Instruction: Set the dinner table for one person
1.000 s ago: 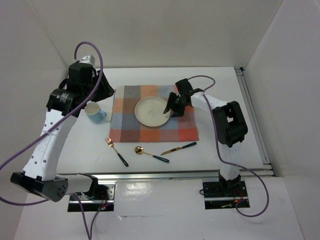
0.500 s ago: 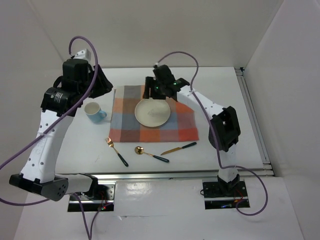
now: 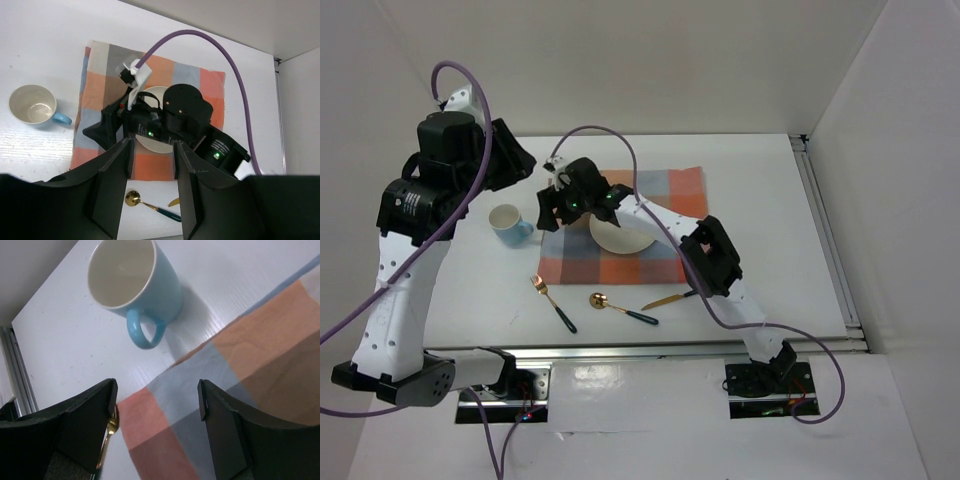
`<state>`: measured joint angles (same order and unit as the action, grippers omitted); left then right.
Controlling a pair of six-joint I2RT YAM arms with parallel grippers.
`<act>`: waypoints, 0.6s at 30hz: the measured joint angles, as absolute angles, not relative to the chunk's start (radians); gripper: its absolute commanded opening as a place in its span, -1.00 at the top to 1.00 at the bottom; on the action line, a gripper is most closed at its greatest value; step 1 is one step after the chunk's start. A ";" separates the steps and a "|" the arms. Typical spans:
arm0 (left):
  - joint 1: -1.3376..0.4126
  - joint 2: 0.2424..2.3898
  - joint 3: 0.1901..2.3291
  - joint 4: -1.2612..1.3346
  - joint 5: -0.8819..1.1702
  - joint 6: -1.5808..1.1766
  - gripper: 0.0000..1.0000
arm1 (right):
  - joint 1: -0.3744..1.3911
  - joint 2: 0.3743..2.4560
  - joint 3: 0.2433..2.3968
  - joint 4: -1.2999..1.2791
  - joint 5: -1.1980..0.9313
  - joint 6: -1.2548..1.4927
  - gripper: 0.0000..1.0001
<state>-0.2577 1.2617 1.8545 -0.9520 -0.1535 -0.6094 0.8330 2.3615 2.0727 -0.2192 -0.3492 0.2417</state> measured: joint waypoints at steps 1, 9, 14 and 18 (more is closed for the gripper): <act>-0.258 1.262 1.855 -0.954 -0.153 -0.609 -0.07 | 0.833 2.388 2.103 -0.221 -0.360 0.244 -0.57; -0.258 1.261 1.854 -0.958 -0.150 -0.609 -0.07 | 0.832 2.553 2.373 -0.194 -0.398 0.343 -0.59; -0.255 1.261 1.818 -0.960 -0.149 -0.607 -0.05 | 0.826 2.607 2.427 -0.143 -0.405 0.429 -0.62; -0.223 1.300 1.856 -1.016 -0.224 -0.601 -0.02 | 0.817 2.565 2.319 -0.127 -0.394 0.457 -0.67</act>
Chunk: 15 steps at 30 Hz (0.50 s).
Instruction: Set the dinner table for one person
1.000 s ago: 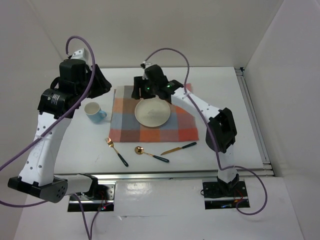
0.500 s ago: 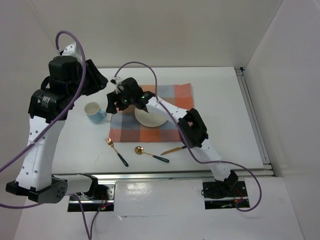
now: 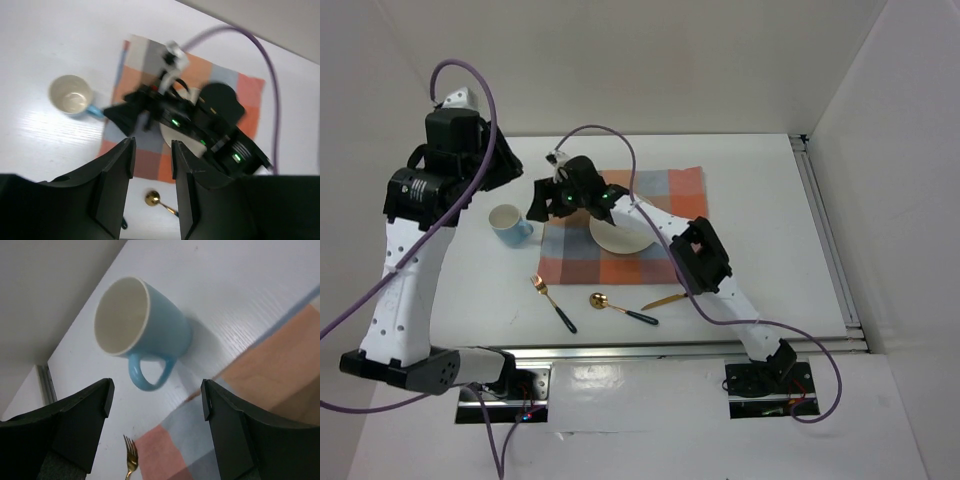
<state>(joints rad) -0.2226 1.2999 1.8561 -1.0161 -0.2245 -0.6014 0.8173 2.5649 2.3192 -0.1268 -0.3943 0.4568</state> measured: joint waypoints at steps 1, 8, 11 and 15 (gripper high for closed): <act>-0.205 1.320 1.874 -1.027 -0.255 -0.601 -0.02 | 0.812 2.526 2.241 -0.120 -0.384 0.457 -0.67; -0.018 1.487 1.797 -1.032 -0.298 -0.574 -0.16 | 0.714 2.050 1.561 -0.125 -0.308 0.459 -0.70; 0.001 1.584 1.744 -1.018 -0.278 -0.572 -0.39 | 0.657 1.839 1.417 -0.124 -0.262 0.458 -0.70; -0.001 1.725 1.736 -0.997 -0.252 -0.566 -0.62 | 0.618 1.610 1.325 -0.134 -0.194 0.448 -0.74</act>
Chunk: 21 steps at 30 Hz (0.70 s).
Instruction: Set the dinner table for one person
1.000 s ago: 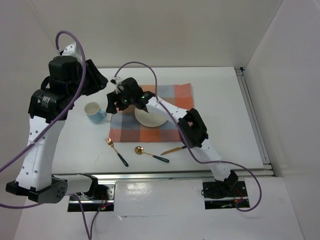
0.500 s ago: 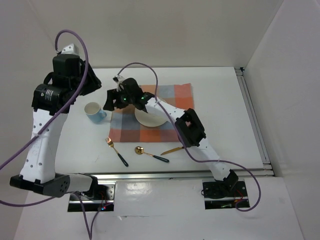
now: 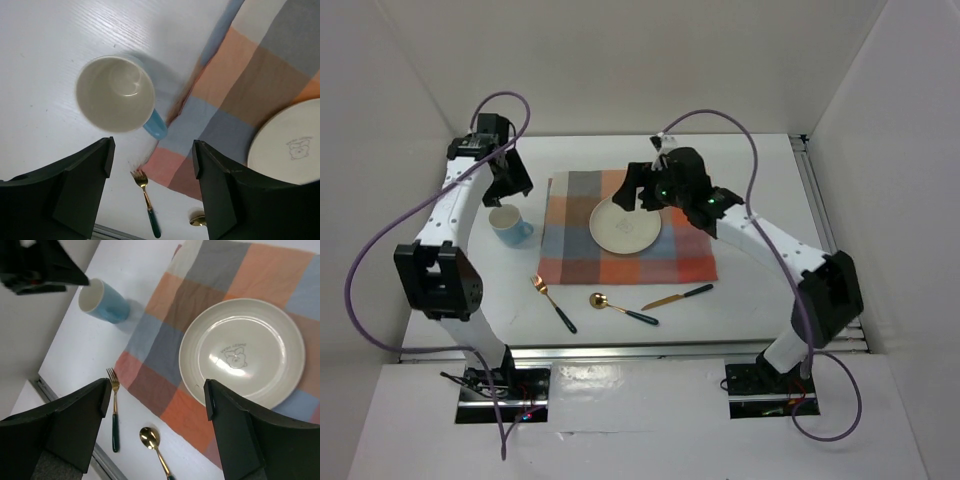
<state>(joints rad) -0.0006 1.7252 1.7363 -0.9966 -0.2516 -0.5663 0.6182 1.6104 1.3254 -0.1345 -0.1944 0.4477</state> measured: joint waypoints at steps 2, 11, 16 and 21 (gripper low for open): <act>-0.001 1.794 1.737 -0.984 -0.241 -0.558 -0.62 | 0.601 1.522 1.296 -0.150 -0.169 0.434 -0.77; 0.003 1.967 1.746 -0.953 -0.229 -0.557 -0.41 | 0.439 1.361 1.155 -0.246 -0.146 0.410 -0.79; 0.006 1.970 1.745 -0.924 -0.231 -0.564 -0.01 | 0.399 1.351 1.112 -0.281 -0.162 0.410 -0.79; 0.017 1.982 1.726 -0.900 -0.235 -0.562 0.24 | 0.372 1.334 1.103 -0.292 -0.186 0.410 -0.79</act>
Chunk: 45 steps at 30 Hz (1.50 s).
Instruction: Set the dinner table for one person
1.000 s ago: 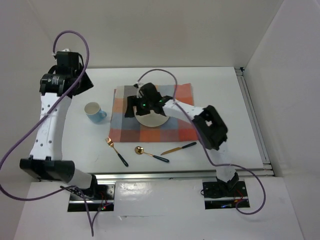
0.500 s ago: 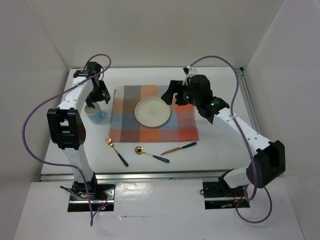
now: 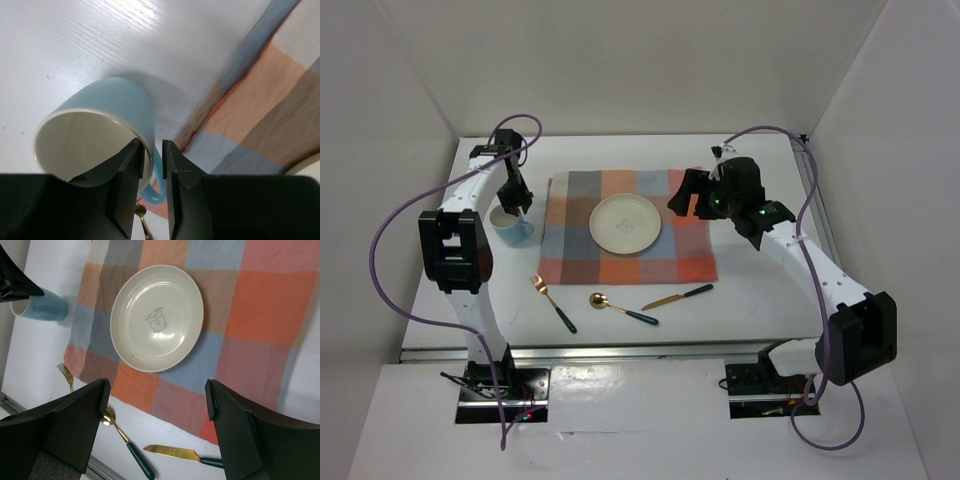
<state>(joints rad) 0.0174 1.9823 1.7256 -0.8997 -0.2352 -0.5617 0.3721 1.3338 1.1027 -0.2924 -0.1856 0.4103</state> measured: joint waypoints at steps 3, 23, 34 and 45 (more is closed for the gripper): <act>0.024 1.996 1.720 -0.892 -0.235 -0.561 0.22 | 0.347 1.322 1.103 -0.293 -0.198 0.410 -0.79; -0.286 2.003 2.164 -1.028 -0.272 -0.433 1.00 | 0.170 1.301 1.122 -0.499 -0.017 0.539 -0.76; -0.759 2.125 2.321 -1.080 -0.141 -0.408 1.00 | -0.128 1.311 1.052 -0.627 0.051 0.691 -0.70; -0.902 2.143 2.091 -1.095 -0.139 -0.401 1.00 | -0.175 1.278 1.019 -0.629 -0.009 0.670 -0.70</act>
<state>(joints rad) -0.9016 2.1433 2.0907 -1.0950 -0.1394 -0.4007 -0.1745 1.2781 1.0191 -0.6292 -0.0090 0.6704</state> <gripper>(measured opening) 0.220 0.852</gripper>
